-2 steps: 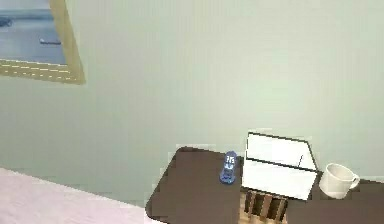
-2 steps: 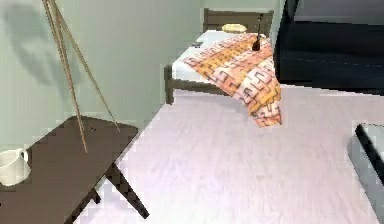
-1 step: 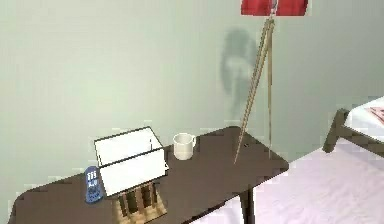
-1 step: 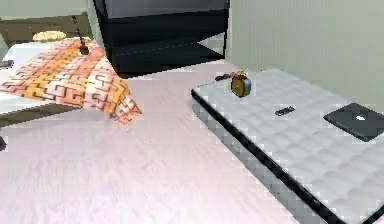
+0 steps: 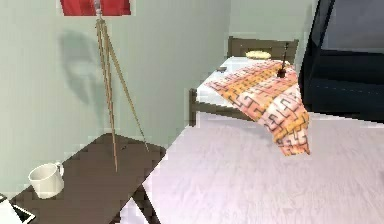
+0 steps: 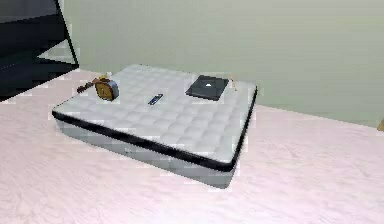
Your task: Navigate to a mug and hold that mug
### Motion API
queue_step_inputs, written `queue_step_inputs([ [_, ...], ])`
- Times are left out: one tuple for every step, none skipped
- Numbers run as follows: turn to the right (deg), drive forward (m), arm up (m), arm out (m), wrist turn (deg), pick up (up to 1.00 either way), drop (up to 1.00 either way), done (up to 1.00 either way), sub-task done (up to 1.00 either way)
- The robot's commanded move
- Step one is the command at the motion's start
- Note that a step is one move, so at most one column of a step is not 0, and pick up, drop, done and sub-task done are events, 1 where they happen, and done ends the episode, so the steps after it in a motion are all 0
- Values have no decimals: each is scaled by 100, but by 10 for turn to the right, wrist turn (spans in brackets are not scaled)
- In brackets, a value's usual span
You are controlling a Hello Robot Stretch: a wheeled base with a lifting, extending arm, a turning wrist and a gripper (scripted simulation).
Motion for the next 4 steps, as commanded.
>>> queue_step_inputs([
  [0, 40, 0, 0, 0, 0, 0, 0, 0],
  [-450, 0, 0, 0, 0, 0, 0, 0, 0],
  [-450, 0, 0, 0, 0, 0, 0, 0, 0],
  [-450, 0, 0, 0, 0, 0, 0, 0, 0],
])
